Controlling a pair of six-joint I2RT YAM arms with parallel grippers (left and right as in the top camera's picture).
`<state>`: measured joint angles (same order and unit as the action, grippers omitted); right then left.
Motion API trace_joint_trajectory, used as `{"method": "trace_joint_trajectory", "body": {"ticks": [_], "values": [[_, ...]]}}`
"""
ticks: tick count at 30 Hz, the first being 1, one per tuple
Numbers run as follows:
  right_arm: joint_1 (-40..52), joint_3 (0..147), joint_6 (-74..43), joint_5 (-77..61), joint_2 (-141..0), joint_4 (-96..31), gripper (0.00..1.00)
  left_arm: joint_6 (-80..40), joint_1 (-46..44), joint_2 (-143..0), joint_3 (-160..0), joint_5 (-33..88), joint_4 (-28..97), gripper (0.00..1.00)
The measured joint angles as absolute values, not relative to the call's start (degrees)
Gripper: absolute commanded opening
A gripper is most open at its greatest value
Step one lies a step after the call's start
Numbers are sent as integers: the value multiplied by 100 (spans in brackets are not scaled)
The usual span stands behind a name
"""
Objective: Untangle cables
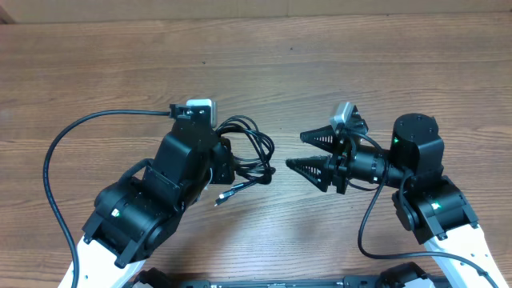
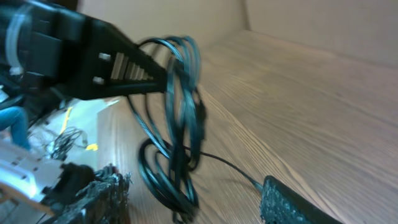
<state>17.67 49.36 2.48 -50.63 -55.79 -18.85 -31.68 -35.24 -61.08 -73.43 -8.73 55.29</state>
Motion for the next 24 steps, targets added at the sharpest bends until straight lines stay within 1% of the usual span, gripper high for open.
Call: {"method": "trace_joint_trajectory", "body": {"ticks": [4,12,16,18,22,24], "values": [[1767,4934,523,-5446,-5579,-1846,70,-3131,-3524,-6171,-7343,-569,5400,4],[1765,4934,744,-5680,-5706,-1844,70,-3129,-3524,-6423,-7343,-134,5249,4],[1767,4934,757,-5686,-5918,-1841,68,-3129,-3524,-6471,-7343,43,5168,4],[1765,4934,760,-5699,-6005,-1844,63,-3129,-3524,-6490,-7343,126,5105,4],[1765,4936,779,-5704,-6077,-1745,38,-3129,-3524,-6521,-7343,198,5094,4],[1765,4939,779,-5714,-6077,-1651,30,-3129,-3524,-6549,-7343,209,5081,4]]}}
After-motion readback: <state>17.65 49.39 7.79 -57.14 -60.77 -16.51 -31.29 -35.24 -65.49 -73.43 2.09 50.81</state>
